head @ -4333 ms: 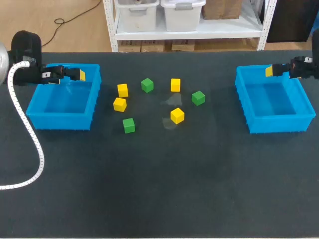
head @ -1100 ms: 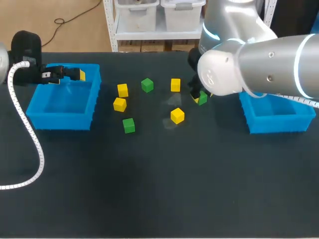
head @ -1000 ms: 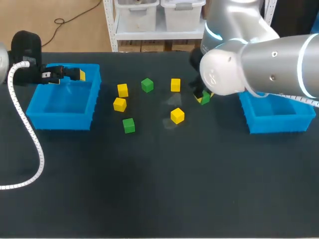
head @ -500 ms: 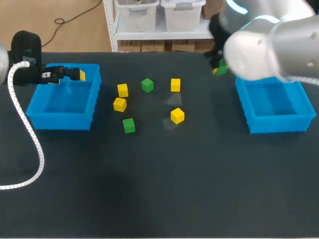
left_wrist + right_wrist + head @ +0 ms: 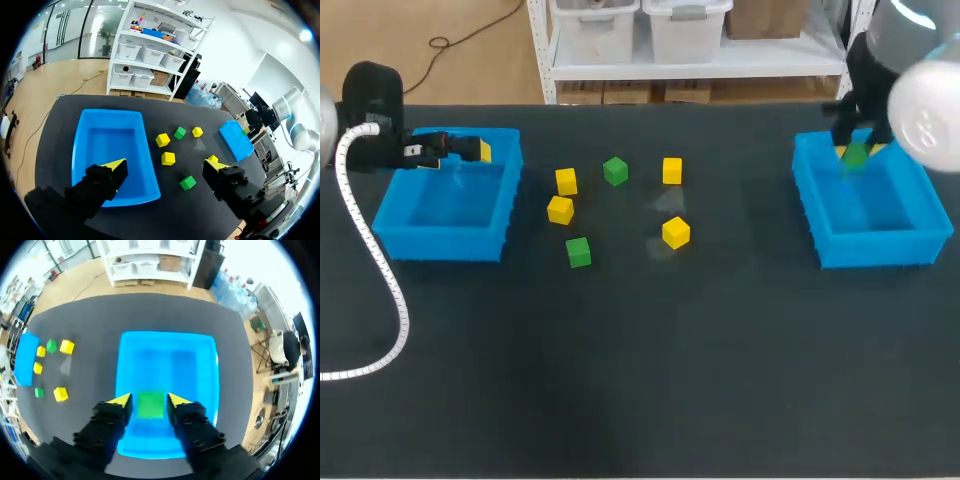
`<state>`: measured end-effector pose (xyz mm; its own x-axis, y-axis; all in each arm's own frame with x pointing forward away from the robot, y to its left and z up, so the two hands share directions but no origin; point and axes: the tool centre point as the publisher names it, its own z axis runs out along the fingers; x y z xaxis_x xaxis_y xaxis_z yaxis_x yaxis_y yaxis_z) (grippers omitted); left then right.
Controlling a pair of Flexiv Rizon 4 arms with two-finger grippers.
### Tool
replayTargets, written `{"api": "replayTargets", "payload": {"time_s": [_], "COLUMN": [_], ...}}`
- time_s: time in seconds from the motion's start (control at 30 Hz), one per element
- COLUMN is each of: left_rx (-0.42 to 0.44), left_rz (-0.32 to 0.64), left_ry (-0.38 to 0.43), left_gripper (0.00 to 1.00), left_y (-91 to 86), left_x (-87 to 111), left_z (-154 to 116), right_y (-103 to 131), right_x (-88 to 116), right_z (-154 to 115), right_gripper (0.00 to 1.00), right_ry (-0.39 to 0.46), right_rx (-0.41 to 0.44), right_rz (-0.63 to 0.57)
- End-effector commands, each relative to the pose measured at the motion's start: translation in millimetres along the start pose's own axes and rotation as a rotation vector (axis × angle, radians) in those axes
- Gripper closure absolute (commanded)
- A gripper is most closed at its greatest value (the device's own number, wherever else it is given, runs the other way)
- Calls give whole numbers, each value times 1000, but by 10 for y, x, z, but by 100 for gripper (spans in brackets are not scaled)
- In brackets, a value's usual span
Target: Put the green cubes in the right bin and the yellow cubes in the left bin.
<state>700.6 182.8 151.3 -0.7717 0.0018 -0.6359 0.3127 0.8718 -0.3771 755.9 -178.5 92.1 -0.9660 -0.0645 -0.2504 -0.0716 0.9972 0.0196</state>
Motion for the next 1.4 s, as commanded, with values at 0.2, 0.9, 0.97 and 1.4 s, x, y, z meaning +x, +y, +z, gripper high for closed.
{"api": "replayTargets", "payload": {"time_s": [0.2, 0.9, 0.97, 1.4], "left_rx": [10, 10, 10, 10], "left_rz": [2, 2, 2, 2], "left_ry": [-7, -7, -7, -7], "left_gripper": [0, 0, 0, 0], "left_y": [20, 20, 20, 20], "left_x": [14, 14, 14, 14], "left_z": [-2, -2, -2, -2], "right_y": [666, 2920, 3007, 3480], "right_x": [-59, 500, 509, 557], "right_z": [-142, 321, 366, 730], "right_gripper": [0, 0, 0, 0], "right_ry": [-168, 63, 80, 203], "right_rx": [-54, -189, -195, -198], "right_rz": [-150, -456, -455, -451]}}
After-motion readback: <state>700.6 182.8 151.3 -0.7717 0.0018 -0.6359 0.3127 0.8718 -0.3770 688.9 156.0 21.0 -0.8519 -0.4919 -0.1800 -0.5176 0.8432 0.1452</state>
